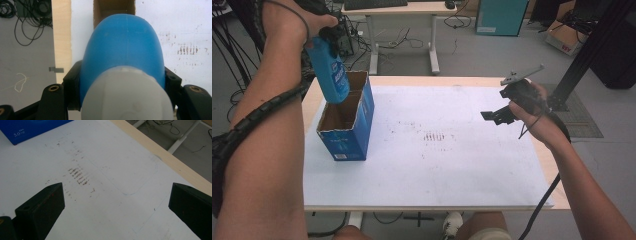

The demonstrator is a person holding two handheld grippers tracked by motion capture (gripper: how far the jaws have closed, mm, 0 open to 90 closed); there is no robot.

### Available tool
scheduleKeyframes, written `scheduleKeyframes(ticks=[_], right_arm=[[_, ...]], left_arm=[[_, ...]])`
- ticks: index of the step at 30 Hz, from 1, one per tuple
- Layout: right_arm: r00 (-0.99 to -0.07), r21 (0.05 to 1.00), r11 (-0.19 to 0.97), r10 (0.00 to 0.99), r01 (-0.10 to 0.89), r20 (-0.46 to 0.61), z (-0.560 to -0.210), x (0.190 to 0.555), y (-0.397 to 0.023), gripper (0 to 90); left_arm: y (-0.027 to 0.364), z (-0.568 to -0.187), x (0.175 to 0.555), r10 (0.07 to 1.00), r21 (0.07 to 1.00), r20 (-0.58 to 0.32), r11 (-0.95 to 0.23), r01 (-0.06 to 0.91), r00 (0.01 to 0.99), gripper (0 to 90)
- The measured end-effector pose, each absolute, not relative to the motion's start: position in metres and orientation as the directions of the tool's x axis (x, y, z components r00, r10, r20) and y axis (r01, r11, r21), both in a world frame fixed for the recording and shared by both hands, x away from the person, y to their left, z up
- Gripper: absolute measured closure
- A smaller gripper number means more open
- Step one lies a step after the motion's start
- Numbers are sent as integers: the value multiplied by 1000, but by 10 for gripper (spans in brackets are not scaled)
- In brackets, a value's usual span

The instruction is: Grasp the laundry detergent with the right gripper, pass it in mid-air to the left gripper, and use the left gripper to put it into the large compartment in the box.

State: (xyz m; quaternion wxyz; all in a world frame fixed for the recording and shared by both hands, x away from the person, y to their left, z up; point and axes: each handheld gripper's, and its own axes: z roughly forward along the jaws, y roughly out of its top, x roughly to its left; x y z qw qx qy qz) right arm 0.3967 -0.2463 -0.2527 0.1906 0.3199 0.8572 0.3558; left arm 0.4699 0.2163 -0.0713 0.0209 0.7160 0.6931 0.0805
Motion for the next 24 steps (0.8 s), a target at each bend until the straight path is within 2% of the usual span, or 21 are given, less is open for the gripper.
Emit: scheduleKeyframes(ticks=[21,24], right_arm=[[-725,725,551,681,414,-104,-258,395,-247,2],[-728,723,554,678,412,-105,-258,396,-247,2]], left_arm=[[228,-118,471,998,110,54,-34,993,28,371],[231,-128,470,1000,106,25,-18,994,15,371]])
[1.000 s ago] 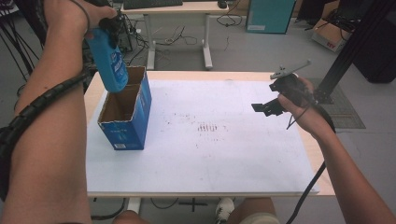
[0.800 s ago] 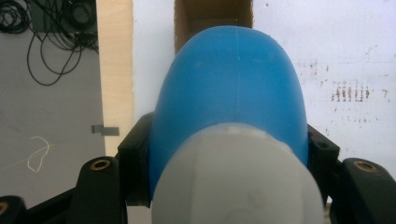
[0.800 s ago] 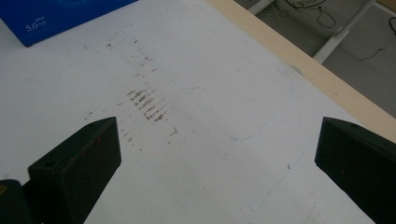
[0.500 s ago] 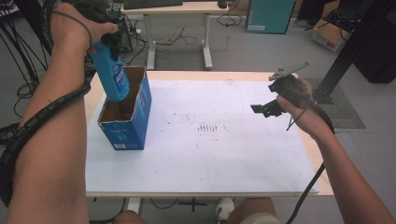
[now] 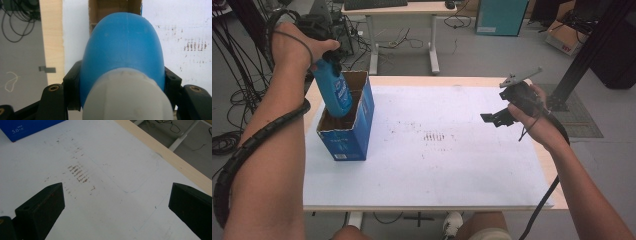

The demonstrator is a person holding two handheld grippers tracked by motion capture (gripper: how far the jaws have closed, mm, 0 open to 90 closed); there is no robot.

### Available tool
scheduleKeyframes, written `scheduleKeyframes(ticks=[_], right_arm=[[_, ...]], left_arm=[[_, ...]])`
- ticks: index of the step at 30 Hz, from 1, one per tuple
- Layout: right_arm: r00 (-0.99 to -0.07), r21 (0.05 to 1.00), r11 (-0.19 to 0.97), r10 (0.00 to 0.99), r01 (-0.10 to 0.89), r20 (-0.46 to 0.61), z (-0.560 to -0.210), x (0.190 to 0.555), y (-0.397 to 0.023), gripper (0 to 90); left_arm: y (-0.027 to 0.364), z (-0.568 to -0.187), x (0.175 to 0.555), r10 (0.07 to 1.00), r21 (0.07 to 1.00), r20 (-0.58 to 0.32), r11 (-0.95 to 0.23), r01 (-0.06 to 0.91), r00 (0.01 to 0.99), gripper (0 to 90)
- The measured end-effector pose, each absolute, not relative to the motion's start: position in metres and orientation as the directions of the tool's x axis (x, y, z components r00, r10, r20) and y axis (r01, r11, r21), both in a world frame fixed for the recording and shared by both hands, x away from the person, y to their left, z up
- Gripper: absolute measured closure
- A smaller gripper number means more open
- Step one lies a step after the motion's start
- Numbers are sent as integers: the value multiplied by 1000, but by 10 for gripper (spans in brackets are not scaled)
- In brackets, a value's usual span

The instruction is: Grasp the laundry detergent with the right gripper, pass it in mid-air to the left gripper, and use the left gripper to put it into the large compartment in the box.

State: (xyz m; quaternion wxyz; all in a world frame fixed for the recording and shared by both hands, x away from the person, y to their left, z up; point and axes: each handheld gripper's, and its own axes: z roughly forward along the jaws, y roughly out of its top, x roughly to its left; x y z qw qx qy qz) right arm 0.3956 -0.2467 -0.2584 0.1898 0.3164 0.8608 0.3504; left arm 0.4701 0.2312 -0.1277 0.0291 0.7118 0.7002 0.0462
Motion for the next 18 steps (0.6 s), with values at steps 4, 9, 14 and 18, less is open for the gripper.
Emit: scheduleKeyframes(ticks=[4,9,14,18], right_arm=[[-725,723,549,682,419,-98,-260,395,-247,2],[-723,720,547,685,427,-92,-262,396,-247,2],[-730,718,553,677,423,-92,-266,397,-244,2],[-733,713,559,674,423,-93,-267,397,-242,2]], left_arm=[[234,-140,470,999,96,29,-30,995,28,371],[236,-155,469,999,100,28,-31,994,28,371],[240,-174,467,1000,97,4,-12,995,12,371],[240,-187,466,1000,86,12,-20,996,19,371]])
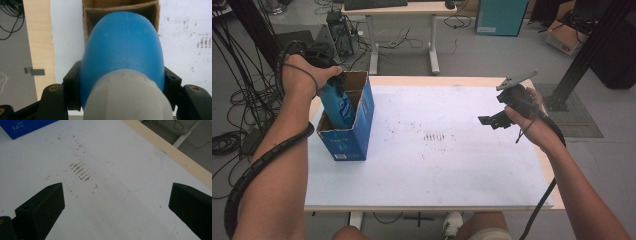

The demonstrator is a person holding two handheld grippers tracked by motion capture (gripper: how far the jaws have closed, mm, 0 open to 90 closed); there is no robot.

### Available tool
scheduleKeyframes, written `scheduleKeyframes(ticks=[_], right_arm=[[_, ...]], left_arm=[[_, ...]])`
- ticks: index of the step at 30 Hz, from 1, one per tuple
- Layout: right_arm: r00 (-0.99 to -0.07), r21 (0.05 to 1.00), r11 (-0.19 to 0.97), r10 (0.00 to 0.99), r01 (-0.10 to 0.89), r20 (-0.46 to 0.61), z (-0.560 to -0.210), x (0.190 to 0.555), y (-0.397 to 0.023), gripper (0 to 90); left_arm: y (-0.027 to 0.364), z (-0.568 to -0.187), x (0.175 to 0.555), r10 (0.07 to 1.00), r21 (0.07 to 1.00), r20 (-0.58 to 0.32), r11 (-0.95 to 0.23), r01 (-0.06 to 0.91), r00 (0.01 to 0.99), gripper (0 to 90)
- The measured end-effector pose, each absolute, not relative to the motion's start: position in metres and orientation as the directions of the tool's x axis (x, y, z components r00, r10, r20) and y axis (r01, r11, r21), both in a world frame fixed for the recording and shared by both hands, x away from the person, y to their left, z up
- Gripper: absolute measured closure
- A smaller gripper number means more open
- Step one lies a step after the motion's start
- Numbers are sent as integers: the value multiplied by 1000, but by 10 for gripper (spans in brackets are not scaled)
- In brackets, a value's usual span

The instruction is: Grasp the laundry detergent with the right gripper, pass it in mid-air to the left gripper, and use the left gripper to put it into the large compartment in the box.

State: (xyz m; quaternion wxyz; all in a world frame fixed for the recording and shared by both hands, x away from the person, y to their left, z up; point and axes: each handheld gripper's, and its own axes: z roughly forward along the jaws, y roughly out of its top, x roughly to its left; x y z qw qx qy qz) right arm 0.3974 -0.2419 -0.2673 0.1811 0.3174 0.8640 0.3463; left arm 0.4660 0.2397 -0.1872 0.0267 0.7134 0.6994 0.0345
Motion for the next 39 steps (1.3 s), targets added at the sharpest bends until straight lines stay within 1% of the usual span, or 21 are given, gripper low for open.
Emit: scheduleKeyframes(ticks=[5,8,12,19,25,29,39], right_arm=[[-734,712,559,674,425,-90,-269,398,-240,2],[-737,708,563,671,427,-89,-271,398,-237,2],[-739,701,571,667,427,-92,-272,398,-237,2],[-737,702,568,670,429,-92,-273,399,-237,2],[-735,699,566,673,437,-85,-275,399,-239,2],[-735,701,565,673,435,-87,-276,399,-242,2],[-728,695,565,681,445,-87,-278,398,-246,2]], left_arm=[[239,-202,465,999,83,17,-31,996,30,371],[236,-214,465,997,71,49,-55,996,51,371],[234,-222,465,997,70,62,-59,996,55,371],[234,-237,464,998,77,36,-56,995,54,371],[229,-248,465,997,83,43,-60,995,57,371],[230,-255,466,999,85,21,-46,995,44,371],[229,-265,467,999,82,26,-48,995,46,370]])
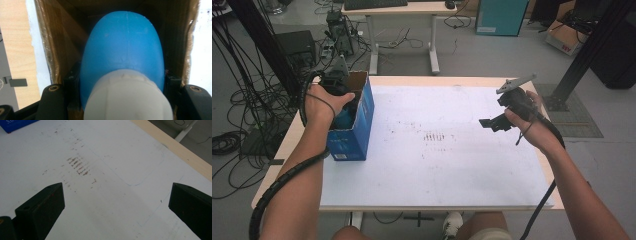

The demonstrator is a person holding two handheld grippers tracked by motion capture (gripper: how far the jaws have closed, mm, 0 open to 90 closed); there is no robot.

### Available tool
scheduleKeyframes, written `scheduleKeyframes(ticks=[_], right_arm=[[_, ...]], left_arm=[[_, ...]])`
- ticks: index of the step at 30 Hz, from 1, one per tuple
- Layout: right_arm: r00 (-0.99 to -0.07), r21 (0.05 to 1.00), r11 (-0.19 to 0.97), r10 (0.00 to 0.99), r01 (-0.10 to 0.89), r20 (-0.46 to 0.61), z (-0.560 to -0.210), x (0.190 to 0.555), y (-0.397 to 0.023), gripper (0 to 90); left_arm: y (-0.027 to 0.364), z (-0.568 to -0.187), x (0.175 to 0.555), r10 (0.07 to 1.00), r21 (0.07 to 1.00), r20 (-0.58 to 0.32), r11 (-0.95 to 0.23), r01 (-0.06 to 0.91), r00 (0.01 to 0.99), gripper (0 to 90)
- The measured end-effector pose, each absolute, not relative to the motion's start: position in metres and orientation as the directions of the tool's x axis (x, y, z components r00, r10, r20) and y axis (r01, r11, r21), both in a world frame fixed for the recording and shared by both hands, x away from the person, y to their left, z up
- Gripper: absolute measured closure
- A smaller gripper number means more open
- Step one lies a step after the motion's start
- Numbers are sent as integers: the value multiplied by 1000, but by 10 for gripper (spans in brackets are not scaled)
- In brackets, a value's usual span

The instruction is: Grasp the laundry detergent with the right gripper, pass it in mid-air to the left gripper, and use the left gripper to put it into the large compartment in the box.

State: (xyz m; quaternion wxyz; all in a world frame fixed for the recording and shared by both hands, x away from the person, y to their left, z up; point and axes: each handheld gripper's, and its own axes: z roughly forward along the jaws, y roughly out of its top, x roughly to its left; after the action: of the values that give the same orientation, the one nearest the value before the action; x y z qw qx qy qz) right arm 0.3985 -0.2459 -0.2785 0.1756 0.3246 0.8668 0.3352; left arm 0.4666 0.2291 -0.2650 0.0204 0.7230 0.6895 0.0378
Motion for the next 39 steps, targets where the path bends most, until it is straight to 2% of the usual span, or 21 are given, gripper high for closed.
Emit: scheduleKeyframes(ticks=[39], right_arm=[[-722,692,566,685,449,-92,-281,397,-248,2]], left_arm=[[235,-273,463,999,103,15,-44,994,43,367]])
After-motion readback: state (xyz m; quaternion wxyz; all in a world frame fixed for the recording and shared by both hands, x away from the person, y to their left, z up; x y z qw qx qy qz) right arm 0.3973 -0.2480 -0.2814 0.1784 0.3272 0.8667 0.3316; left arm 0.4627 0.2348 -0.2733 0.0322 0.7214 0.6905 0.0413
